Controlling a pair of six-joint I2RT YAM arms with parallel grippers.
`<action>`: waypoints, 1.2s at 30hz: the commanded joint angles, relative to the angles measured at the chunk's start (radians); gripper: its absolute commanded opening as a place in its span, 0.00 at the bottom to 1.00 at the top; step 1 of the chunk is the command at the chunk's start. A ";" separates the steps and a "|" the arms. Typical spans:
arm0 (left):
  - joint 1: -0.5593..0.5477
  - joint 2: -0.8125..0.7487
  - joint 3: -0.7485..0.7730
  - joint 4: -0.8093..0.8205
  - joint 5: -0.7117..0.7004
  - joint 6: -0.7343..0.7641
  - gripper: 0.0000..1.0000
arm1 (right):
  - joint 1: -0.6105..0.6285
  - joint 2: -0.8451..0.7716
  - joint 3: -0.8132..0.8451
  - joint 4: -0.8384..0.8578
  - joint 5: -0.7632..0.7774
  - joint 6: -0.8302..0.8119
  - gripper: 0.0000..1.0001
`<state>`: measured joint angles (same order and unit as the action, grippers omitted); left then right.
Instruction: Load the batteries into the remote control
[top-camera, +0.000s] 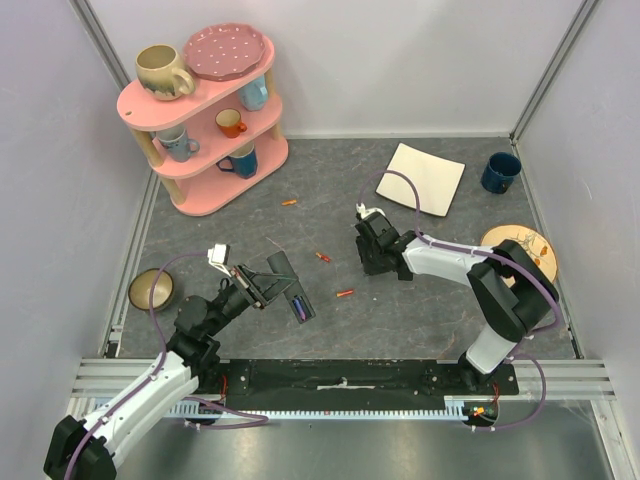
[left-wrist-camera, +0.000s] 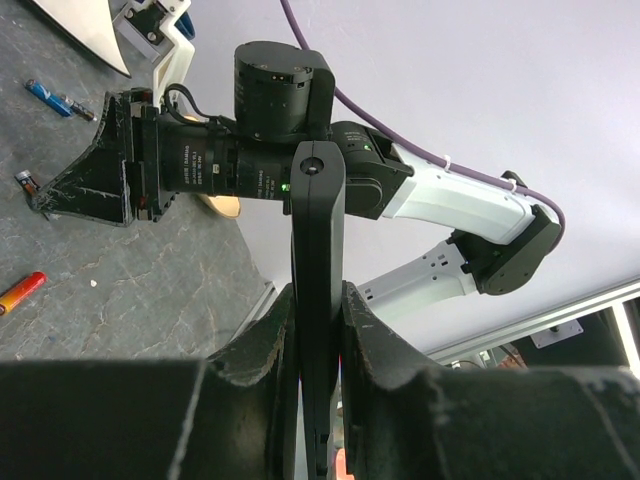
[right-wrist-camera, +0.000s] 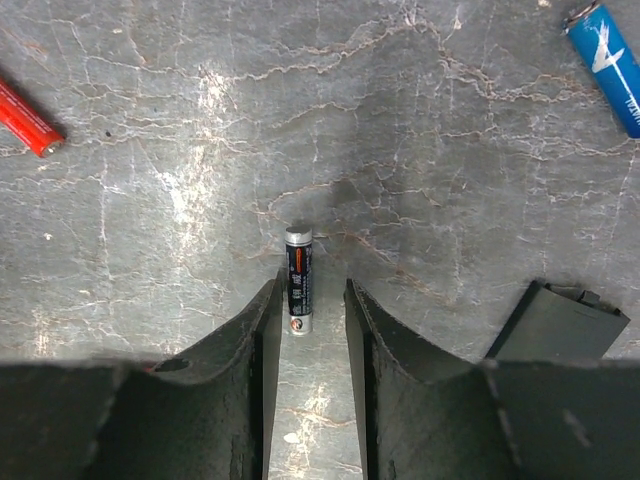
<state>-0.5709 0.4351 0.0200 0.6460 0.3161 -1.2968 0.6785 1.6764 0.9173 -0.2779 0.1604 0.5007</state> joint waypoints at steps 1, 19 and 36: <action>0.000 0.001 -0.129 0.055 0.005 -0.012 0.02 | 0.001 -0.023 0.003 -0.082 0.019 -0.024 0.39; 0.000 0.030 -0.138 0.087 0.009 -0.015 0.02 | 0.000 0.006 0.089 -0.155 -0.035 -0.100 0.43; 0.000 0.013 -0.140 0.069 0.011 -0.016 0.02 | 0.000 0.074 0.135 -0.168 -0.070 -0.145 0.38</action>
<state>-0.5709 0.4580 0.0200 0.6693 0.3164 -1.2972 0.6785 1.7512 1.0523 -0.4438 0.1116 0.3767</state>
